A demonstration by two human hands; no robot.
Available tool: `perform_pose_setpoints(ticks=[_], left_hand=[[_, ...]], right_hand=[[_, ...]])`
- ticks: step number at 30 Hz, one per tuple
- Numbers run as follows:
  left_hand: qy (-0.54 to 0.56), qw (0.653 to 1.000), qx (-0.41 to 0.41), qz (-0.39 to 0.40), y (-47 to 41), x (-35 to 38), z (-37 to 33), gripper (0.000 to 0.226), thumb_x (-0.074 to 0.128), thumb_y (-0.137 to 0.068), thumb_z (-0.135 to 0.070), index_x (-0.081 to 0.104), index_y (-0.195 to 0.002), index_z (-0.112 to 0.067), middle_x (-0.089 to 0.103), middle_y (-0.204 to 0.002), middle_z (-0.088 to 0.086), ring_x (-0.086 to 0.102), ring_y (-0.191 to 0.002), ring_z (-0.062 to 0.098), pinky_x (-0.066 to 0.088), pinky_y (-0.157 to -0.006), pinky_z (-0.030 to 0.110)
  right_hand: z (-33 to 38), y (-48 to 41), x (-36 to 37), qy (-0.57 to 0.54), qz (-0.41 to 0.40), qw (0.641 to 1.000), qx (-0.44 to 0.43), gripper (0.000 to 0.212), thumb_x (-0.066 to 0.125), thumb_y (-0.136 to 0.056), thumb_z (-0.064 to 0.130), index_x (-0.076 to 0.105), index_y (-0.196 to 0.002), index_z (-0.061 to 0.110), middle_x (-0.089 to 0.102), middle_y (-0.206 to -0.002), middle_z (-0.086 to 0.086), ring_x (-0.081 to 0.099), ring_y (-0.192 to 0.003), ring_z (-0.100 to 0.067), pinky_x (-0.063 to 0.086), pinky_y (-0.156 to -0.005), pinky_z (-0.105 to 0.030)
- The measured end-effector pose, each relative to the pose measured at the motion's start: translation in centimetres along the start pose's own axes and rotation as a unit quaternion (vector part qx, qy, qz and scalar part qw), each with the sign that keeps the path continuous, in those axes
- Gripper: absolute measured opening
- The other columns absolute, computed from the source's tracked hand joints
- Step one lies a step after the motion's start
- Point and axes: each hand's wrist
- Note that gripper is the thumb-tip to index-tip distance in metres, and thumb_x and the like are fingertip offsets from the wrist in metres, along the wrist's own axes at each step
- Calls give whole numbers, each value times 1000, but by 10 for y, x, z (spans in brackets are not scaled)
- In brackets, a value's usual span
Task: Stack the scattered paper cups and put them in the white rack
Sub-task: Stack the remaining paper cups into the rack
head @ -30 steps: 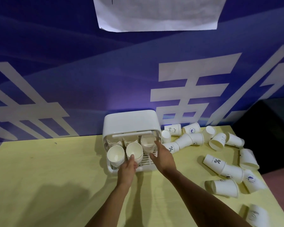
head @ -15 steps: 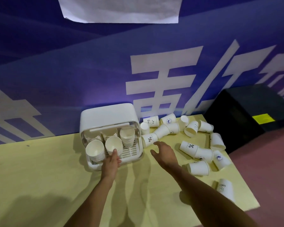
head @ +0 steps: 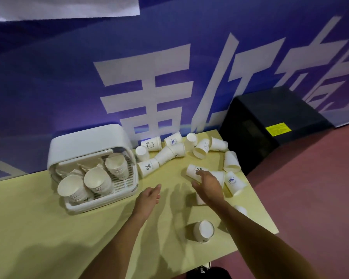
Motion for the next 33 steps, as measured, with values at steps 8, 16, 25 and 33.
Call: perform_pose_setpoints(ticks=[8, 16, 25, 33], left_hand=[[-60, 994, 13, 91, 9, 94, -16, 44, 58, -91, -56, 67, -88, -12, 69, -83, -4, 66, -78, 13, 45, -69, 28], [-214, 958, 7, 189, 32, 144, -19, 45, 71, -79, -59, 63, -105, -23, 65, -106, -9, 61, -96, 6, 43, -73, 21], [-378, 886, 70, 258, 42, 158, -15, 83, 83, -58, -60, 53, -130, -30, 46, -135, -4, 46, -126, 15, 45, -104, 37], [-416, 868, 79, 261, 43, 161, -7, 74, 84, -67, -46, 51, -131, -29, 44, -131, 0, 47, -124, 16, 42, -99, 27]], right_hand=[[-65, 10, -36, -4, -26, 998, 50, 46, 62, -94, 37, 56, -135, 15, 60, -127, -6, 57, -116, -23, 45, -93, -33], [-101, 27, -45, -17, -40, 996, 77, 40, 62, -93, 33, 60, -125, 10, 62, -119, -10, 59, -111, -28, 48, -87, -34], [-126, 51, -29, 26, -48, 982, 180, 50, 63, -91, 41, 55, -134, 16, 58, -127, -10, 53, -116, -30, 44, -97, -39], [-131, 54, -17, 9, -5, 969, 245, 52, 62, -91, 42, 47, -132, 14, 51, -125, -13, 49, -116, -35, 49, -93, -47]])
Point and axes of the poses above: each hand's wrist, its own y-axis away from the middle knuckle, its own x-axis out of the palm, z = x × y
